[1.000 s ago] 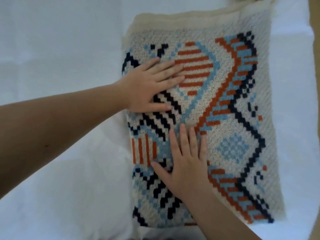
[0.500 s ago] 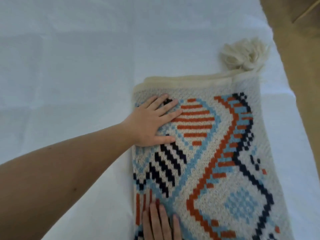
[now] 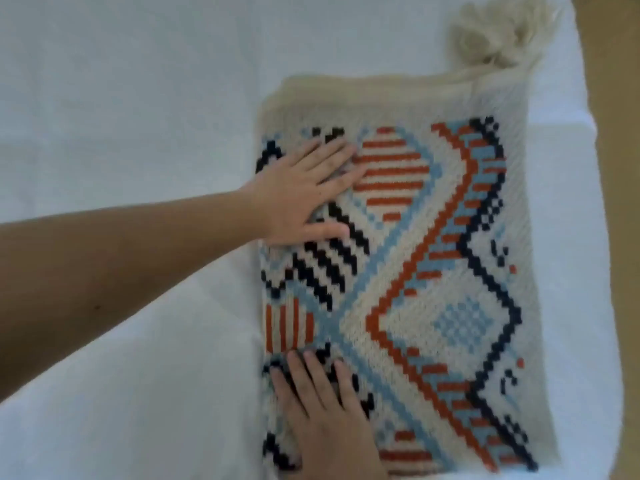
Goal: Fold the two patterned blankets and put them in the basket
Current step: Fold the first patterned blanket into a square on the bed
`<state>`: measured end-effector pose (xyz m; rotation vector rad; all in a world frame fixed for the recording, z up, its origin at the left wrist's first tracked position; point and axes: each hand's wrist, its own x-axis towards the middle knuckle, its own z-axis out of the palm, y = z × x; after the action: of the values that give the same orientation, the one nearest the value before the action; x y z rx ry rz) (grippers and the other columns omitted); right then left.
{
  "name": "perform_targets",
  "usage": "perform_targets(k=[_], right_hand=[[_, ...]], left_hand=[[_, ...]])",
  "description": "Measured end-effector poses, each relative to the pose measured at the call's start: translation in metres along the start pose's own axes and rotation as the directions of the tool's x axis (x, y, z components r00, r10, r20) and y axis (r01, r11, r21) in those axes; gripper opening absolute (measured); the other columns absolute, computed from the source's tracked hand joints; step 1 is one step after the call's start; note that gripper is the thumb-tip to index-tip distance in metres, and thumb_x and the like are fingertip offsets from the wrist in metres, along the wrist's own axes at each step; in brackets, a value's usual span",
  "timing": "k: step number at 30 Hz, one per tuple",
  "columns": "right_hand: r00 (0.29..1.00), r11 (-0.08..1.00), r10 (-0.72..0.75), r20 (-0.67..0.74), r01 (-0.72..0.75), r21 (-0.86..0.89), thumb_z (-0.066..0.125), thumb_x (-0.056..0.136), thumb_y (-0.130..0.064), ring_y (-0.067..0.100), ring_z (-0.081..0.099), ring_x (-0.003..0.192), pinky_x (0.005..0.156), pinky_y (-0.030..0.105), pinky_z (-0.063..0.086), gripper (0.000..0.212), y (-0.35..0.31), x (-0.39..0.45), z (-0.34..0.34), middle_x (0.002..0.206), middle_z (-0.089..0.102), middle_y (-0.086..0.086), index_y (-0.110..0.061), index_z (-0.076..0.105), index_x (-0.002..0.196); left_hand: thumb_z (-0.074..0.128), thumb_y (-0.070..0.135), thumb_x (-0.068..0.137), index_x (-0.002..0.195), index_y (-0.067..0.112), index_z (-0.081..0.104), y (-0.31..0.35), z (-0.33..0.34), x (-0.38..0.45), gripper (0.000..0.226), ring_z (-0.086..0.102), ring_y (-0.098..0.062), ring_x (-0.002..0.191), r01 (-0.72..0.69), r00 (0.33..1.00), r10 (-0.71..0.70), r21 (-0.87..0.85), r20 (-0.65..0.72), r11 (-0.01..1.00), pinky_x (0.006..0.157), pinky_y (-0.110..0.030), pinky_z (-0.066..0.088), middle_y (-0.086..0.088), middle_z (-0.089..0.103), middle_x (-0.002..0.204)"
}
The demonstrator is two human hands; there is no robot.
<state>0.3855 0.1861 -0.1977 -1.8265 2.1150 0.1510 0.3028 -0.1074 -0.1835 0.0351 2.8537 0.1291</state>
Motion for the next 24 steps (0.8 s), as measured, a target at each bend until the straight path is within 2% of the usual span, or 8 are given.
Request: perform_targets(k=[2, 3, 5, 8, 13, 17, 21, 24], right_hand=[[1.0, 0.997, -0.008, 0.021, 0.006, 0.081, 0.063, 0.068, -0.071, 0.03, 0.011, 0.151, 0.12, 0.053, 0.002, 0.107, 0.002, -0.008, -0.009, 0.159, 0.028, 0.01, -0.014, 0.028, 0.153], [0.997, 0.988, -0.034, 0.076, 0.022, 0.154, 0.063, 0.068, -0.072, 0.029, 0.013, 0.15, 0.12, 0.053, 0.0, 0.11, -0.001, -0.017, -0.012, 0.161, 0.026, 0.01, -0.014, 0.027, 0.154], [0.993, 0.982, -0.024, 0.119, 0.001, 0.189, 0.065, 0.07, -0.07, 0.029, 0.015, 0.15, 0.121, 0.053, 0.001, 0.108, -0.003, -0.025, -0.012, 0.161, 0.024, 0.011, -0.013, 0.028, 0.155], [0.998, 0.986, -0.012, 0.068, 0.001, 0.165, 0.068, 0.071, -0.07, 0.029, 0.017, 0.15, 0.12, 0.053, 0.006, 0.107, 0.003, -0.032, -0.012, 0.162, 0.024, 0.011, -0.015, 0.03, 0.154], [0.991, 0.973, 0.001, 0.137, -0.033, 0.23, 0.057, 0.073, -0.076, 0.03, 0.022, 0.148, 0.12, 0.053, 0.009, 0.102, 0.007, -0.032, -0.014, 0.159, 0.03, 0.011, -0.016, 0.033, 0.153], [0.994, 0.971, 0.011, 0.107, -0.037, 0.236, 0.05, 0.077, -0.075, 0.029, 0.025, 0.148, 0.12, 0.054, 0.012, 0.096, 0.008, -0.031, -0.017, 0.157, 0.036, 0.01, -0.015, 0.037, 0.152], [0.992, 0.984, -0.012, 0.127, -0.011, 0.179, 0.056, 0.075, -0.077, 0.029, 0.026, 0.147, 0.12, 0.054, 0.012, 0.099, 0.01, -0.036, -0.015, 0.154, 0.04, 0.01, -0.014, 0.039, 0.149], [0.988, 0.99, -0.049, 0.147, 0.028, 0.14, 0.065, 0.069, -0.076, 0.029, 0.027, 0.147, 0.119, 0.053, 0.013, 0.103, 0.018, -0.039, -0.015, 0.153, 0.042, 0.01, -0.012, 0.043, 0.146]], left_hand=[[-0.002, 0.078, 0.092, 0.159, 0.02, -0.014, 0.014, -0.006, -0.013, 0.089, -0.015, -0.027, 0.153, -0.036, 0.998, 0.037, -0.03, 0.043, 0.999, 0.124, -0.045, -0.008, -0.013, -0.014, 0.166], [0.001, 0.077, 0.093, 0.159, 0.02, -0.009, 0.02, -0.003, -0.023, 0.088, -0.011, -0.027, 0.154, -0.063, 0.997, 0.066, -0.052, 0.051, 0.997, 0.124, -0.047, -0.005, -0.013, -0.01, 0.166], [0.008, 0.075, 0.096, 0.16, 0.02, -0.003, 0.031, 0.013, -0.044, 0.085, -0.006, -0.029, 0.154, -0.14, 0.99, 0.142, -0.078, 0.023, 0.987, 0.124, -0.05, -0.001, -0.013, -0.004, 0.167], [0.01, 0.072, 0.098, 0.161, 0.019, 0.004, 0.058, 0.029, -0.09, 0.082, -0.002, -0.03, 0.154, -0.244, 0.968, 0.248, -0.116, 0.023, 0.963, 0.124, -0.052, 0.0, -0.013, 0.002, 0.167], [0.025, 0.076, 0.095, 0.161, 0.017, 0.009, 0.091, 0.045, -0.134, 0.089, -0.009, -0.027, 0.154, -0.263, 0.952, 0.294, -0.263, 0.085, 0.928, 0.124, -0.047, -0.003, -0.012, -0.002, 0.167], [0.033, 0.082, 0.089, 0.16, 0.012, 0.013, 0.099, 0.05, -0.149, 0.101, -0.006, -0.024, 0.155, -0.327, 0.933, 0.355, -0.279, 0.056, 0.903, 0.124, -0.048, -0.002, -0.008, 0.004, 0.167], [0.044, 0.08, 0.084, 0.159, 0.009, 0.015, 0.11, 0.06, -0.167, 0.107, 0.003, -0.023, 0.155, -0.376, 0.919, 0.393, -0.258, 0.018, 0.89, 0.125, -0.045, -0.001, -0.009, 0.011, 0.167], [0.051, 0.075, 0.085, 0.16, 0.012, 0.012, 0.116, 0.066, -0.173, 0.106, 0.003, -0.023, 0.155, -0.366, 0.924, 0.382, -0.263, 0.011, 0.893, 0.125, -0.043, 0.0, -0.009, 0.01, 0.167]])
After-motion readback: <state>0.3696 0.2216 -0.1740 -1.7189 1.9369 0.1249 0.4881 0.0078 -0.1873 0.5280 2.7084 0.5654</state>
